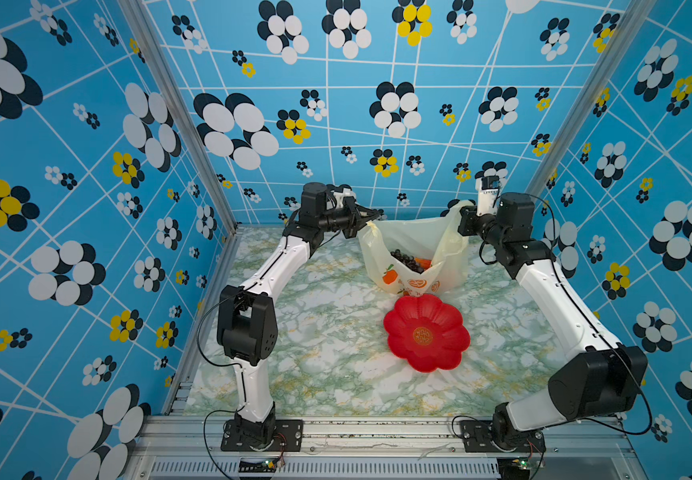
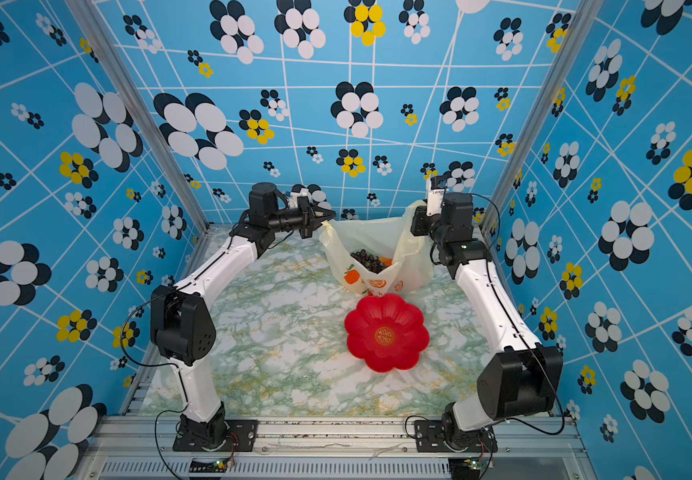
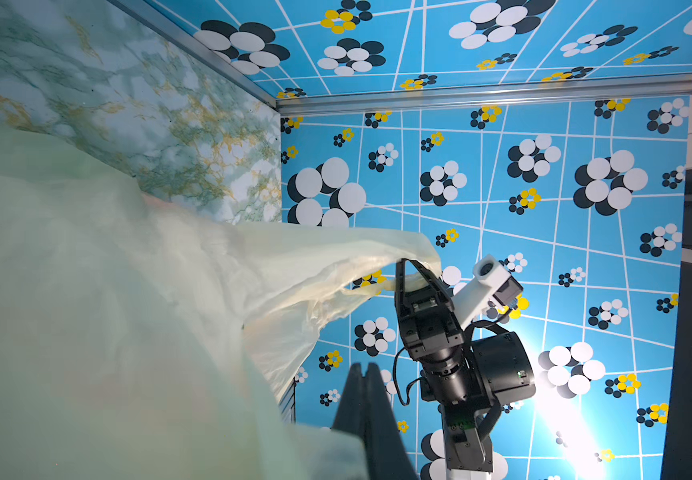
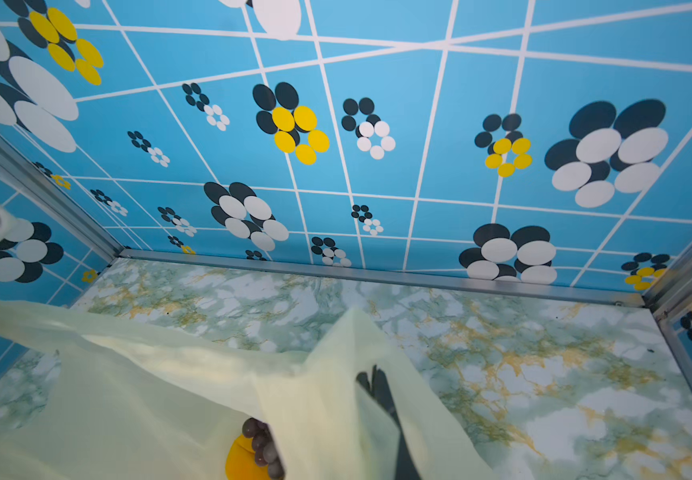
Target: Place the fruits into the plastic bag
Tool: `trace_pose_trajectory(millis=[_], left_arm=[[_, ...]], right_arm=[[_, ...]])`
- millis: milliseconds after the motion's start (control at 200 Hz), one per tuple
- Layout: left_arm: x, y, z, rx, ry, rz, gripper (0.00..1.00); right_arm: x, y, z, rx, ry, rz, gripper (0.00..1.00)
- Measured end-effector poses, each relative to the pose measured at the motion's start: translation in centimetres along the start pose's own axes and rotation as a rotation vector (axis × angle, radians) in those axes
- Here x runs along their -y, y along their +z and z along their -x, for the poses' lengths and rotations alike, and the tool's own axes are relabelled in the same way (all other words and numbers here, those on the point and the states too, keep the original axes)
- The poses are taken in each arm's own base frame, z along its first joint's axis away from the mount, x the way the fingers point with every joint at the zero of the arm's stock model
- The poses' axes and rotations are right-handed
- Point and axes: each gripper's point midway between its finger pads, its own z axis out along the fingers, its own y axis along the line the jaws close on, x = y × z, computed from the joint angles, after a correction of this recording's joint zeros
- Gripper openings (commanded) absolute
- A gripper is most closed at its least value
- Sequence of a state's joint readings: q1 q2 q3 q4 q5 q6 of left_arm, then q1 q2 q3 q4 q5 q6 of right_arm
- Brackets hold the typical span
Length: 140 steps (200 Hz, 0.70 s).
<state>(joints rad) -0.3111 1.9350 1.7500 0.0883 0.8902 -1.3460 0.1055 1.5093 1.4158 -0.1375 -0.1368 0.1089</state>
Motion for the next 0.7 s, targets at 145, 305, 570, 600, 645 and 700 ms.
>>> trace_pose_trajectory(millis=[145, 305, 570, 600, 645, 700], left_arm=[[0.9, -0.1, 0.1, 0.003, 0.023, -0.016, 0.38], [1.1, -0.1, 0.2, 0.009, 0.043, -0.016, 0.99], [-0.3, -2.2, -0.7, 0.044, 0.130, 0.116, 0.99], [-0.2, -2.9, -0.8, 0.059, 0.150, 0.139, 0.99], [0.0, -4.2, -1.0, 0.086, 0.189, 0.171, 0.99], [0.7, -6.0, -1.3, 0.127, 0.246, 0.207, 0.99]], right_arm=[[0.8, -0.1, 0.6, 0.023, 0.048, 0.005, 0.68], [0.7, -0.3, 0.8, 0.027, 0.073, 0.010, 0.95], [0.3, -6.3, 2.5, 0.098, 0.090, -0.022, 0.99], [0.2, -7.3, 2.8, 0.112, 0.088, -0.025, 0.99], [0.1, -8.9, 3.3, 0.138, 0.085, -0.031, 0.99], [-0.1, -10.8, 3.7, 0.170, 0.081, -0.038, 0.99]])
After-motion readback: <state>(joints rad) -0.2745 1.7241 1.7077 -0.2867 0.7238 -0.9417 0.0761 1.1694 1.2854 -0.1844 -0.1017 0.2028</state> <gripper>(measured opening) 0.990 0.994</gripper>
